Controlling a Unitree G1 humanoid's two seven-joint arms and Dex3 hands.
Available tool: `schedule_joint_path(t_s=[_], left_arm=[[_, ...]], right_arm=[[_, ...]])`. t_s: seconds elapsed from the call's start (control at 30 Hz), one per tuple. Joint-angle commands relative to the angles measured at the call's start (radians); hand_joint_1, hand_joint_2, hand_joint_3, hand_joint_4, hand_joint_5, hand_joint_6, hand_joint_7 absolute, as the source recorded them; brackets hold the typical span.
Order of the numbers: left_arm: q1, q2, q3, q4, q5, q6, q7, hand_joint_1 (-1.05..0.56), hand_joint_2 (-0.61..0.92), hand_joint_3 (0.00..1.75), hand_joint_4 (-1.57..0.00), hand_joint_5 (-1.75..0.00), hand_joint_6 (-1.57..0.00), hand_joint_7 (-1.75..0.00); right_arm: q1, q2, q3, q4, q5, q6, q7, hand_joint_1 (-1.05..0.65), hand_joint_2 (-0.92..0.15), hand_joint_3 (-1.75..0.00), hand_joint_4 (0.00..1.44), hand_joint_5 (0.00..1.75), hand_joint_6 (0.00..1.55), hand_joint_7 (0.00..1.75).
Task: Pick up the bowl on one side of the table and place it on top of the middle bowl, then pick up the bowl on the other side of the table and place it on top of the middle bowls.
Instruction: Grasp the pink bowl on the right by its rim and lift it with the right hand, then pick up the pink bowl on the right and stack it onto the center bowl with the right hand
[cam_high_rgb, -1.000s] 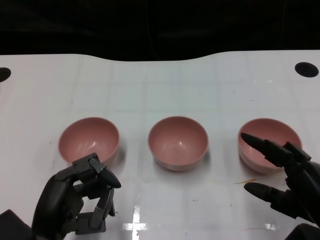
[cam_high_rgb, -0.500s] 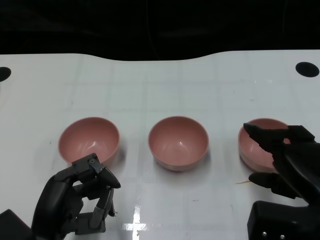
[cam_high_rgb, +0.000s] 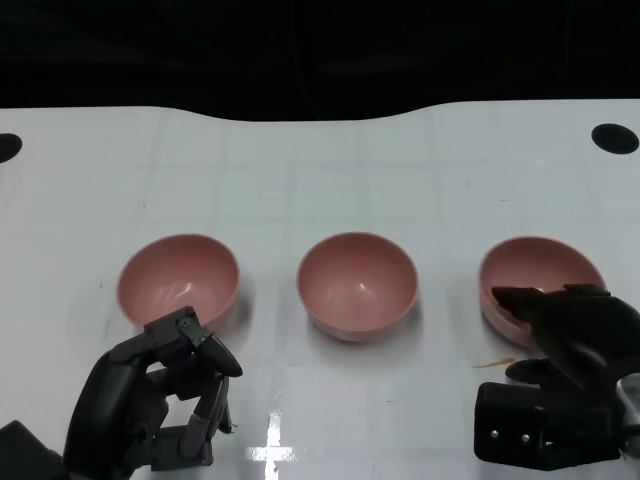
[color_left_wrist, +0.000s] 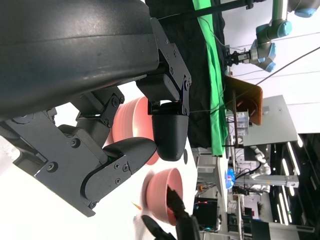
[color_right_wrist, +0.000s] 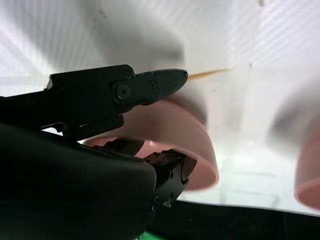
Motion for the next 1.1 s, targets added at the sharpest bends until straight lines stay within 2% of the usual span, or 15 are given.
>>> schedule_joint_path(t_s=[0.03,0.07,0.1,0.13,0.17,0.23,0.27,0.3,0.33,0.37,0.43,0.67,0.9,1.0,1.1], left_arm=[[0.008,0.006,0.002,-0.01,-0.001,0.002,0.008,-0.21,0.41,1.3,-0.87,-1.71,-0.83,-1.44],[0.008,0.006,0.002,-0.01,0.002,0.001,0.01,-0.22,0.4,1.3,-0.87,-1.71,-0.83,-1.44],[0.008,0.005,0.002,-0.01,0.003,0.001,0.011,-0.22,0.4,1.3,-0.87,-1.71,-0.83,-1.44],[0.008,0.005,0.002,-0.009,0.005,-0.001,0.012,-0.22,0.4,1.31,-0.87,-1.72,-0.83,-1.44],[0.008,0.005,0.002,-0.008,0.005,-0.003,0.012,-0.22,0.4,1.31,-0.87,-1.72,-0.83,-1.44],[0.009,0.004,0.002,-0.009,0.005,-0.002,0.013,-0.22,0.4,1.31,-0.87,-1.71,-0.83,-1.44],[0.01,0.003,0.002,-0.01,0.005,-0.001,0.013,-0.22,0.4,1.31,-0.87,-1.71,-0.83,-1.44],[0.011,0.002,0.001,-0.012,0.005,0.0,0.013,-0.21,0.4,1.31,-0.87,-1.71,-0.83,-1.43],[0.012,0.002,0.001,-0.012,0.006,0.0,0.013,-0.21,0.4,1.3,-0.87,-1.71,-0.83,-1.43],[0.012,0.002,0.001,-0.012,0.004,0.0,0.012,-0.21,0.4,1.3,-0.87,-1.71,-0.83,-1.43],[0.011,0.0,0.0,-0.013,0.003,0.0,0.01,-0.21,0.41,1.29,-0.87,-1.71,-0.83,-1.43],[0.015,-0.001,-0.005,-0.02,0.013,0.006,0.018,-0.19,0.44,1.25,-0.87,-1.7,-0.83,-1.41],[0.016,-0.001,-0.007,-0.023,0.019,0.009,0.024,-0.21,0.43,1.25,-0.86,-1.72,-0.83,-1.4],[0.013,0.002,-0.005,-0.012,0.021,-0.003,0.022,-0.22,0.43,1.24,-0.85,-1.72,-0.83,-1.4],[0.013,0.003,-0.004,-0.011,0.022,-0.005,0.022,-0.24,0.43,1.22,-0.85,-1.72,-0.83,-1.39]], right_arm=[[-0.058,-0.02,0.025,0.107,0.006,-0.017,-0.063,-0.51,-0.9,-0.01,0.49,0.23,0.44,0.04],[-0.076,-0.017,0.029,0.149,0.017,-0.037,-0.094,-0.47,-0.91,-0.01,0.56,0.24,0.48,0.04],[-0.089,-0.015,0.032,0.177,0.027,-0.052,-0.116,-0.37,-0.91,-0.03,0.67,0.55,0.56,0.05],[-0.101,-0.015,0.033,0.204,0.039,-0.071,-0.144,-0.3,-0.92,-0.03,0.61,1.03,0.65,0.04],[-0.115,-0.014,0.033,0.235,0.051,-0.097,-0.182,-0.26,-0.92,-0.03,0.63,1.24,0.72,0.06],[-0.14,-0.017,0.038,0.289,0.071,-0.153,-0.249,-0.2,-0.92,-0.08,0.77,1.55,1.03,0.19],[-0.154,-0.021,0.043,0.315,0.076,-0.195,-0.292,-0.2,-0.92,-0.1,0.79,1.61,1.08,0.22],[-0.165,-0.025,0.048,0.337,0.081,-0.227,-0.326,-0.21,-0.91,-0.16,0.85,1.68,1.05,0.57],[-0.175,-0.026,0.051,0.354,0.086,-0.252,-0.355,-0.21,-0.9,-0.21,0.89,1.72,0.91,1.05],[-0.183,-0.026,0.052,0.362,0.089,-0.273,-0.381,-0.21,-0.87,-0.31,0.89,1.73,0.82,1.33],[-0.195,-0.023,0.057,0.375,0.087,-0.312,-0.458,-0.2,-0.69,-0.65,0.91,1.74,0.76,1.52],[-0.212,-0.012,0.067,0.305,0.092,-0.398,-0.582,-0.18,-0.6,-0.78,0.96,1.75,0.72,1.73],[-0.216,0.017,0.074,0.166,0.117,-0.459,-0.556,-0.17,-0.42,-1.08,0.97,1.75,0.72,1.75],[-0.235,0.045,0.091,0.119,0.118,-0.483,-0.538,-0.18,-0.3,-1.27,0.99,1.75,0.74,1.74],[-0.242,0.054,0.098,0.111,0.115,-0.491,-0.536,-0.2,-0.27,-1.34,0.99,1.75,0.74,1.75]])
